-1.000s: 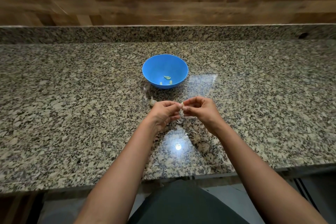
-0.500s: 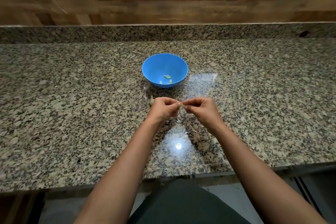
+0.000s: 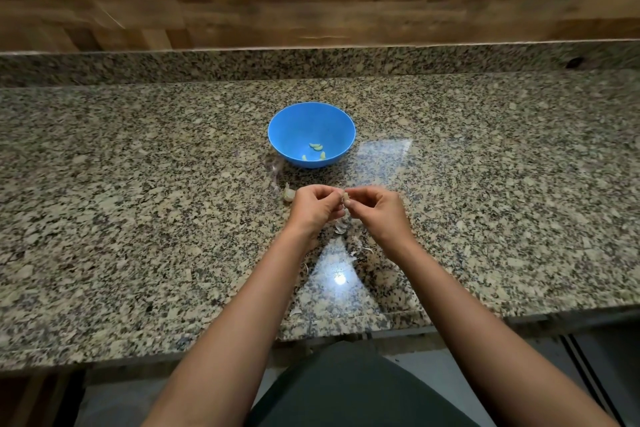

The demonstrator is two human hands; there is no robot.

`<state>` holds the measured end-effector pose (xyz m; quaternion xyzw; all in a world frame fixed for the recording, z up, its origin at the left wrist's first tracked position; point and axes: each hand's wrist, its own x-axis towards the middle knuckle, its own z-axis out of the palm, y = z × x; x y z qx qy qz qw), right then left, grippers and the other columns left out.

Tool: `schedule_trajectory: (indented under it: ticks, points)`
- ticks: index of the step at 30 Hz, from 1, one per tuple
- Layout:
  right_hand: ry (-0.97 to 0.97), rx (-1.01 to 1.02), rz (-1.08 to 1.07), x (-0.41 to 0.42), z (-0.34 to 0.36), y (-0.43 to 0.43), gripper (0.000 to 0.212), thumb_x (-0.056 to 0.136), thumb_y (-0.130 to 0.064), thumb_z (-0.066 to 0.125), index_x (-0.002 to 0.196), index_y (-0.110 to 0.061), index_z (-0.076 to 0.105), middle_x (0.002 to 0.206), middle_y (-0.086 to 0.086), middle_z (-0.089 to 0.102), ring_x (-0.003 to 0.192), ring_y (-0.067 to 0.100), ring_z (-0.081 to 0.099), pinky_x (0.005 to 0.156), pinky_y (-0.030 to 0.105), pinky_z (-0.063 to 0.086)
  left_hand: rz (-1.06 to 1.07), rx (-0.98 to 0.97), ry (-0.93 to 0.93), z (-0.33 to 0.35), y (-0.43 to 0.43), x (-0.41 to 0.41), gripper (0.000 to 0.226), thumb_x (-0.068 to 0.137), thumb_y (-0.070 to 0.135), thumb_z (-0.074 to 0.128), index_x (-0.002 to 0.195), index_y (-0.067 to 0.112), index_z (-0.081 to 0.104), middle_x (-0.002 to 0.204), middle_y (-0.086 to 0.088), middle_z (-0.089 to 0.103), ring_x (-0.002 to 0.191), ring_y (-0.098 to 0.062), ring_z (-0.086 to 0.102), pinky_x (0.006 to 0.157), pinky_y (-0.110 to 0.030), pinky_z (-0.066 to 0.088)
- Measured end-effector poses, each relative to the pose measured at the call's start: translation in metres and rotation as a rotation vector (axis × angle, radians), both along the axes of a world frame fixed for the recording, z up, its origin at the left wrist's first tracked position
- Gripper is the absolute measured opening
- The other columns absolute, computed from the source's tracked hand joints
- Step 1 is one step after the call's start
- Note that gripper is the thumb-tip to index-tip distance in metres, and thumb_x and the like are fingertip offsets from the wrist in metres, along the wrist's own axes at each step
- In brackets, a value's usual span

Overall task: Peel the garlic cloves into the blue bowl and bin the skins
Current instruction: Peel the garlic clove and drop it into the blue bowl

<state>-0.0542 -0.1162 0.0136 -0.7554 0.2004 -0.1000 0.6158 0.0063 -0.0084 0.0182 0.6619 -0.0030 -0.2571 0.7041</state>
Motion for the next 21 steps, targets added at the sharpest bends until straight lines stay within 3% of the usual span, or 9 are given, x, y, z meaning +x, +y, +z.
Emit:
schedule_trajectory:
  ticks: [5,8,10,14,21]
  points:
    - [0.037,0.179,-0.036,0.001,0.004,-0.001,0.009,0.086,-0.004,0.064,0.094,-0.008,0.065,0.084,0.009,0.066,0.073,0.016,0.06,0.072,0.029,0.054,-0.057,0.14,-0.11,-0.001,0.003,0.0,0.011,0.091,0.006,0.058,0.08,0.007,0.059,0.074,-0.006,0.06,0.061,-0.012,0.056,0.058,-0.018,0.052]
    - [0.05,0.439,-0.042,0.001,0.007,-0.005,0.017,0.088,0.002,0.056,0.105,-0.001,0.059,0.084,0.013,0.066,0.069,0.019,0.06,0.065,0.024,0.055,-0.097,0.288,-0.198,-0.008,0.007,0.002,0.01,0.088,0.008,0.062,0.08,0.013,0.061,0.082,-0.007,0.065,0.07,-0.02,0.061,0.075,-0.038,0.057]
    - [0.056,0.608,-0.041,0.001,0.009,-0.008,0.021,0.089,0.004,0.053,0.11,0.004,0.057,0.083,0.013,0.065,0.068,0.019,0.061,0.065,0.023,0.055,-0.137,0.35,-0.28,-0.008,0.01,0.001,0.013,0.086,0.007,0.062,0.082,0.019,0.064,0.089,-0.006,0.068,0.08,-0.022,0.065,0.08,-0.044,0.056]
    - [0.099,0.797,-0.059,0.001,0.011,-0.014,0.019,0.087,0.005,0.054,0.104,0.006,0.061,0.083,0.014,0.066,0.071,0.018,0.063,0.07,0.025,0.056,-0.176,0.301,-0.431,-0.003,0.012,-0.002,0.014,0.083,0.018,0.069,0.097,0.016,0.07,0.096,-0.001,0.069,0.085,-0.016,0.065,0.079,-0.036,0.057]
    - [0.159,0.874,-0.084,0.001,0.013,-0.018,0.012,0.081,0.007,0.058,0.091,0.004,0.064,0.078,0.014,0.067,0.068,0.019,0.065,0.069,0.027,0.057,-0.172,0.343,-0.587,0.001,0.012,-0.002,0.016,0.081,0.021,0.071,0.097,0.016,0.072,0.095,0.001,0.065,0.077,-0.008,0.059,0.07,-0.022,0.052]
